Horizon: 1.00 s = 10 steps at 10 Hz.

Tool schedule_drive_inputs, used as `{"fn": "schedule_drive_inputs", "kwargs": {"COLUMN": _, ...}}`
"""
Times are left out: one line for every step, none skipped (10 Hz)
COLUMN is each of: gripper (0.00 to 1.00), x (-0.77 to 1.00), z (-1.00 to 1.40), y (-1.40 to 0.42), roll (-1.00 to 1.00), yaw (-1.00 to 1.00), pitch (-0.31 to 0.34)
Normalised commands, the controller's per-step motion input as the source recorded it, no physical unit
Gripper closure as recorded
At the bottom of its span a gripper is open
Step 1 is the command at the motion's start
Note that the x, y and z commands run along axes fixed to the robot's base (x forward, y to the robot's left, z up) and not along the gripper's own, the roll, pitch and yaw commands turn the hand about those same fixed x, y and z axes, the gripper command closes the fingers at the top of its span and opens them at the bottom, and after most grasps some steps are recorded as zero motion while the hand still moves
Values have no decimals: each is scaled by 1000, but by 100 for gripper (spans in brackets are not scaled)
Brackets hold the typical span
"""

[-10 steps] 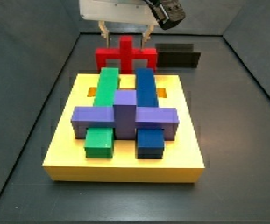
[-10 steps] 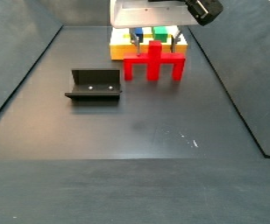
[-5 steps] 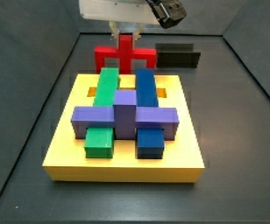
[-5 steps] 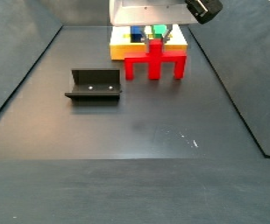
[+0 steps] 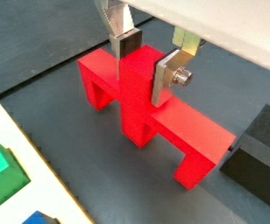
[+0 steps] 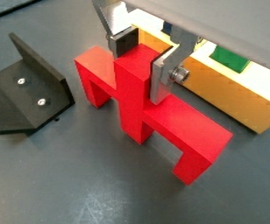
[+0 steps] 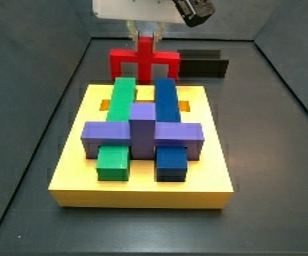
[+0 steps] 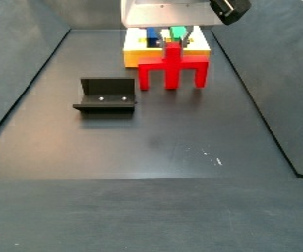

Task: Pick up the red object. Move up. Move to above the board. Insert the red object.
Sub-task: Pick up the red object, then move up.

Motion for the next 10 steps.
{"fn": "schedule_drive_inputs", "kwargs": {"gripper": 100, "x": 0, "z": 0, "y": 0, "roll": 0, "yaw": 0, "pitch": 0}}
{"fn": "schedule_drive_inputs", "kwargs": {"gripper": 100, "x": 0, "z": 0, "y": 0, "roll": 0, "yaw": 0, "pitch": 0}}
{"fn": "schedule_drive_inputs", "kwargs": {"gripper": 100, "x": 0, "z": 0, "y": 0, "roll": 0, "yaw": 0, "pitch": 0}}
{"fn": "schedule_drive_inputs", "kwargs": {"gripper": 100, "x": 0, "z": 0, "y": 0, "roll": 0, "yaw": 0, "pitch": 0}}
{"fn": "schedule_drive_inputs", "kwargs": {"gripper": 100, "x": 0, "z": 0, "y": 0, "roll": 0, "yaw": 0, "pitch": 0}}
{"fn": "schedule_drive_inputs", "kwargs": {"gripper": 100, "x": 0, "z": 0, "y": 0, "roll": 0, "yaw": 0, "pitch": 0}}
{"fn": "schedule_drive_inputs", "kwargs": {"gripper": 100, "x": 0, "z": 0, "y": 0, "roll": 0, "yaw": 0, "pitch": 0}}
{"fn": "schedule_drive_inputs", "kwargs": {"gripper": 100, "x": 0, "z": 833, "y": 0, "roll": 0, "yaw": 0, "pitch": 0}}
{"fn": "schedule_drive_inputs", "kwargs": {"gripper": 100, "x": -59, "z": 806, "y": -6, "roll": 0, "yaw": -26, "pitch": 27}}
{"fn": "schedule_drive_inputs", "kwargs": {"gripper": 100, "x": -97, "z": 629, "y": -9, "roll": -6, "yaw": -29, "pitch": 46}}
